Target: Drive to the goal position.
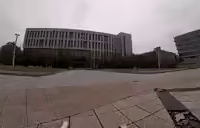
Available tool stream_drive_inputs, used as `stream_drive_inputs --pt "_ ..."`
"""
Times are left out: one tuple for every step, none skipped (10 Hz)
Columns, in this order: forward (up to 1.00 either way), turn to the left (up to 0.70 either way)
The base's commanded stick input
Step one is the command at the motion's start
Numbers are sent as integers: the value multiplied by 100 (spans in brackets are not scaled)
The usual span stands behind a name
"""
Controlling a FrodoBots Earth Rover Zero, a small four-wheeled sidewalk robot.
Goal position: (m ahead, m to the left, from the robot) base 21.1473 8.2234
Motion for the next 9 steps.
stream_drive_inputs --pt "70 0" --pt "70 0" --pt "70 0" --pt "70 0" --pt "70 0" --pt "70 0" --pt "70 0" --pt "70 0" --pt "70 0"
